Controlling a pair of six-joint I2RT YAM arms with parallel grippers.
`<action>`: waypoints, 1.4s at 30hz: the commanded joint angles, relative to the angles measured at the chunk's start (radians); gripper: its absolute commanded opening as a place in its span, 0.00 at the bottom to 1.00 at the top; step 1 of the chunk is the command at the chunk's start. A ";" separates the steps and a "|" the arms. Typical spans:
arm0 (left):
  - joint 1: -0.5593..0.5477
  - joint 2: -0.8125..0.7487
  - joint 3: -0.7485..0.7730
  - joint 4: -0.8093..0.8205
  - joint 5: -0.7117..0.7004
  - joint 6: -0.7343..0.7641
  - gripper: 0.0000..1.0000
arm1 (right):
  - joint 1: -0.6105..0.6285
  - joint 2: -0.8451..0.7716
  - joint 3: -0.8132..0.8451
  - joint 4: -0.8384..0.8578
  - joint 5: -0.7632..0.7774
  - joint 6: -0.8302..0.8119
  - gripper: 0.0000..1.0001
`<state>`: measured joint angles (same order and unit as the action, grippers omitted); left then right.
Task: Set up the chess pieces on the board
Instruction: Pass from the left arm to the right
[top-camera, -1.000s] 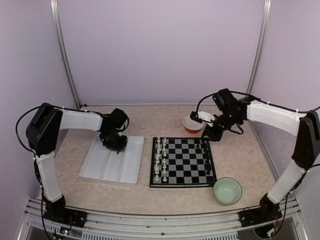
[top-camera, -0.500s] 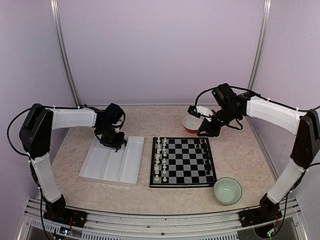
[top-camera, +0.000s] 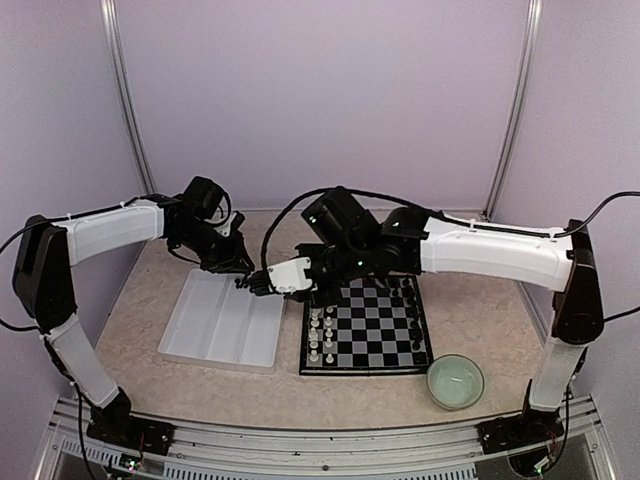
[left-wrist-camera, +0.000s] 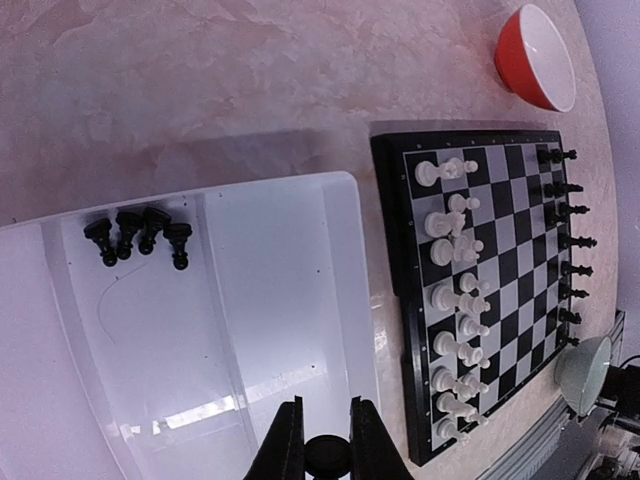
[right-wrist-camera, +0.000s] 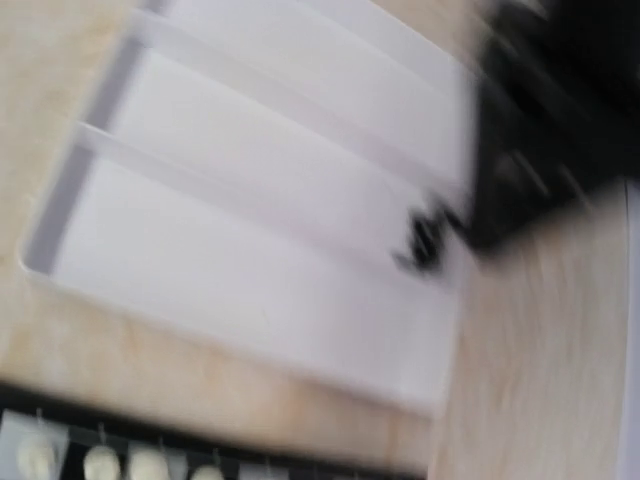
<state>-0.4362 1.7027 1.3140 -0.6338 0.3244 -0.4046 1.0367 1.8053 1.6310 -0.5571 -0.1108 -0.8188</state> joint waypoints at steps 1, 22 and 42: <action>0.005 -0.012 0.013 -0.016 0.115 -0.044 0.09 | 0.082 0.112 0.068 0.131 0.192 -0.160 0.25; -0.020 -0.109 -0.129 0.130 0.325 -0.210 0.09 | 0.173 0.271 -0.023 0.472 0.438 -0.359 0.29; -0.055 -0.115 -0.143 0.175 0.371 -0.260 0.09 | 0.179 0.320 -0.108 0.751 0.581 -0.476 0.03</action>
<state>-0.4835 1.6161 1.1839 -0.4911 0.6632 -0.6514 1.2079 2.1063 1.5375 0.1013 0.4286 -1.2770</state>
